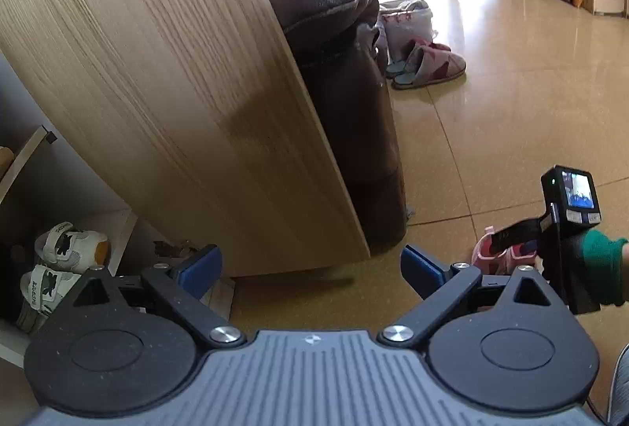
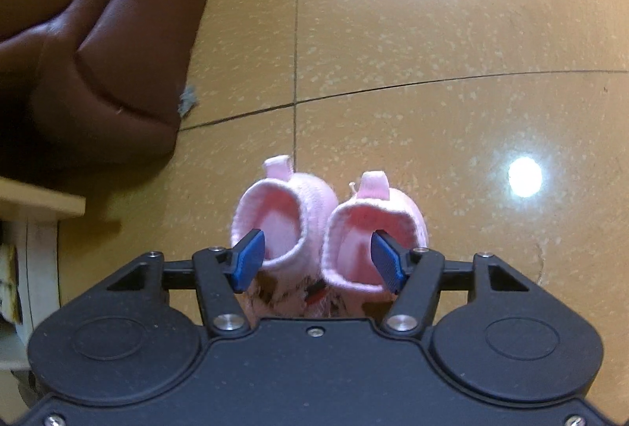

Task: Organize scattered shoes
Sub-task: 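Close the right tool on the pink baby shoes on the floor, then lift and carry the pink shoes with the right tool into the cabinet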

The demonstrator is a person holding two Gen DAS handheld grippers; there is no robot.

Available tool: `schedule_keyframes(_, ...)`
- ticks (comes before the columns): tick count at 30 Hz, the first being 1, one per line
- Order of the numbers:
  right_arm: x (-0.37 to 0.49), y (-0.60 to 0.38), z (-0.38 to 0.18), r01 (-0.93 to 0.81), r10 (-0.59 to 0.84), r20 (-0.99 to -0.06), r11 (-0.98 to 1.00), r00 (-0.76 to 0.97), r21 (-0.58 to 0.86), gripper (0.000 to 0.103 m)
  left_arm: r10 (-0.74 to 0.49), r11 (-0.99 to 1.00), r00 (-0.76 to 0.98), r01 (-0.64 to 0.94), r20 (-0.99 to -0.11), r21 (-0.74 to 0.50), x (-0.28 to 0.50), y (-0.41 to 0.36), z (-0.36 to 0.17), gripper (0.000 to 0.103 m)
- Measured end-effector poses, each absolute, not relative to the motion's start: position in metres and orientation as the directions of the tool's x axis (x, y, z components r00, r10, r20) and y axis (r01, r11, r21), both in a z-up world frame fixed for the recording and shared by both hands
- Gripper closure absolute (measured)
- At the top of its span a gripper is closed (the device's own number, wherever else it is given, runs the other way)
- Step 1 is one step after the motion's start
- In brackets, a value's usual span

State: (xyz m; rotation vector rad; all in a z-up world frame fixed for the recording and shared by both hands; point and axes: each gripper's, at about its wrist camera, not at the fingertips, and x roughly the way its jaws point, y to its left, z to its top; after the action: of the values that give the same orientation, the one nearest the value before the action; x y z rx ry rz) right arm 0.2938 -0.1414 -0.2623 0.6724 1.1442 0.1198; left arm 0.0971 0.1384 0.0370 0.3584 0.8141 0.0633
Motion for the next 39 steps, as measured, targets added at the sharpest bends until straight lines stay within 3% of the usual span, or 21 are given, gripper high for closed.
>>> schedule_keyframes(2, 0.298, -0.14, -0.269, 0.257, 0.42, -0.8, 0.792, 0.429, 0.553, 0.04, 0.195, 0.937, 0.686, 0.082, -0.701, 0.34, 0.096, 0.14, 0.038, 0.005)
schedule_keyframes(4, 0.303, -0.137, -0.275, 0.258, 0.413, -0.801, 0.795, 0.433, 0.55, 0.055, 0.199, 0.935, 0.68, 0.083, -0.706, 0.345, 0.097, 0.141, 0.037, 0.005)
schedule_keyframes(5, 0.304, -0.136, -0.276, 0.242, 0.416, -0.798, 0.8, 0.437, 0.549, 0.072, 0.203, 0.934, 0.674, 0.085, -0.71, 0.347, 0.097, 0.142, 0.036, 0.005)
schedule_keyframes(6, 0.305, -0.134, -0.277, 0.23, 0.415, -0.796, 0.805, 0.44, 0.547, 0.079, 0.207, 0.933, 0.666, 0.087, -0.717, 0.35, 0.096, 0.144, 0.033, 0.005)
schedule_keyframes(14, 0.313, -0.116, -0.265, 0.056, 0.407, -0.761, 0.864, 0.505, 0.5, 0.079, 0.243, 0.927, 0.636, 0.071, -0.733, 0.368, 0.09, 0.153, 0.02, 0.005)
schedule_keyframes(22, 0.32, -0.105, -0.266, 0.072, 0.398, -0.778, 0.869, 0.486, 0.489, 0.077, 0.245, 0.929, 0.65, 0.055, -0.72, 0.366, 0.084, 0.158, 0.026, 0.005)
schedule_keyframes(25, 0.322, -0.1, -0.267, 0.037, 0.383, -0.791, 0.891, 0.478, 0.453, 0.088, 0.243, 0.929, 0.653, 0.055, -0.717, 0.366, 0.082, 0.16, 0.027, 0.005)
schedule_keyframes(27, 0.32, -0.104, -0.266, 0.033, 0.395, -0.777, 0.882, 0.49, 0.469, 0.093, 0.252, 0.93, 0.654, 0.04, -0.713, 0.365, 0.08, 0.166, 0.029, 0.005)
schedule_keyframes(39, 0.279, -0.13, -0.175, -0.073, 0.452, -0.607, 0.836, 0.654, 0.544, 0.094, 0.272, 0.942, 0.744, -0.076, -0.61, 0.327, 0.048, 0.177, 0.07, 0.005)
